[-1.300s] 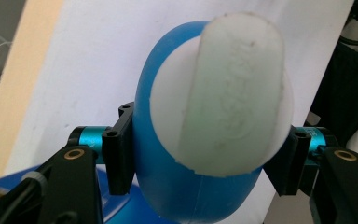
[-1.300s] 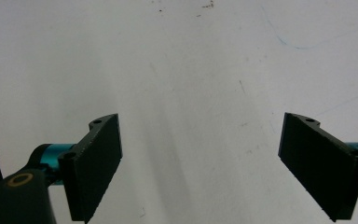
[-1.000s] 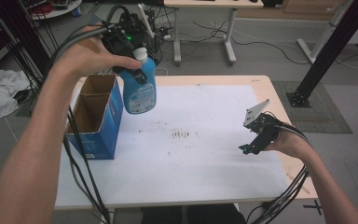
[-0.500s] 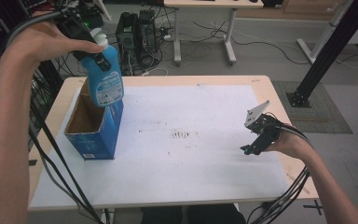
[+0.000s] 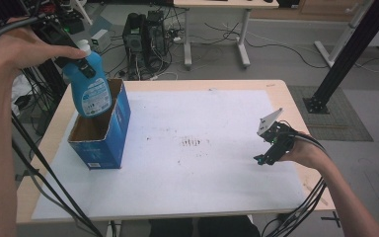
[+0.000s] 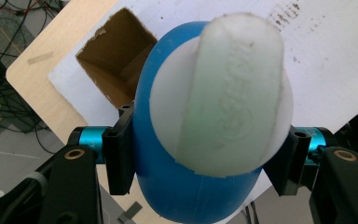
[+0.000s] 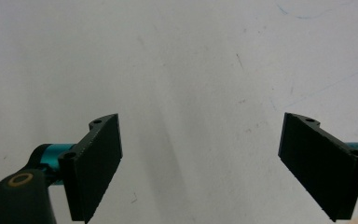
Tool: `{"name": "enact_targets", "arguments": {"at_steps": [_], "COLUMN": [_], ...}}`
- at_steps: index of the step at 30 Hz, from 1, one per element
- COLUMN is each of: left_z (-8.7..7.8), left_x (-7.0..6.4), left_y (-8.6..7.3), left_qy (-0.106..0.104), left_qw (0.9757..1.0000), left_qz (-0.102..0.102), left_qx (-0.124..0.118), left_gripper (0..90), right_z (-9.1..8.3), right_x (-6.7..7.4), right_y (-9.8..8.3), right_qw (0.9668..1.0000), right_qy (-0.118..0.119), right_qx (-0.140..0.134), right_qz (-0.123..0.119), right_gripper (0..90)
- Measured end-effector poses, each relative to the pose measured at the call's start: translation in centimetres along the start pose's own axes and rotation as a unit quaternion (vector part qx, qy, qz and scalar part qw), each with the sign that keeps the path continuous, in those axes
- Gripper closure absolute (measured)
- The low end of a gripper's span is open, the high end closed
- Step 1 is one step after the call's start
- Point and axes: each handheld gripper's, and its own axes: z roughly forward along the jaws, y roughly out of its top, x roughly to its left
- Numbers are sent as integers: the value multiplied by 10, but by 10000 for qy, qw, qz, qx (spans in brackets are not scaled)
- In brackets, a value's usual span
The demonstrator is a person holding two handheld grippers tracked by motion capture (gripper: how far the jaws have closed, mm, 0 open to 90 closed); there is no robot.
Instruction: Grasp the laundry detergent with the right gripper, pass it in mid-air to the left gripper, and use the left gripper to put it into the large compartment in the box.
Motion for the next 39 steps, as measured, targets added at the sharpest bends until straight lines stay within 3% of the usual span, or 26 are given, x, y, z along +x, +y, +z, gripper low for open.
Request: {"name": "enact_targets", "arguments": {"at_steps": [2, 3, 4, 10, 14, 39], "left_z": [3, 6, 8, 23, 36, 126], "left_x": [3, 4, 5, 10, 12, 18], "left_y": [-3, -5, -6, -14, -18, -53], "left_qy": [-37, -61, -71, -140, -170, -485], "left_qw": [10000, 10000, 9999, 9998, 9998, 9983], "left_qz": [-46, -70, -85, -125, -140, 163], "left_qx": [-14, 0, 1, -6, 1, 275], "left_gripper": [374, 373, 373, 373, 374, 373], "right_z": [2, 2, 3, 3, 3, 12], "right_x": [1, 0, 2, 2, 4, 4], "right_y": [-1, 0, -1, -1, -2, -3], "right_qw": [10000, 9999, 10000, 10000, 10000, 9999], "right_qy": [3, -1, 16, -5, 3, 89], "right_qx": [-43, -13, -30, 0, 62, 91], "right_qz": [24, -101, 8, -61, 49, -112], "right_gripper": [126, 126, 126, 126, 126, 126]}}
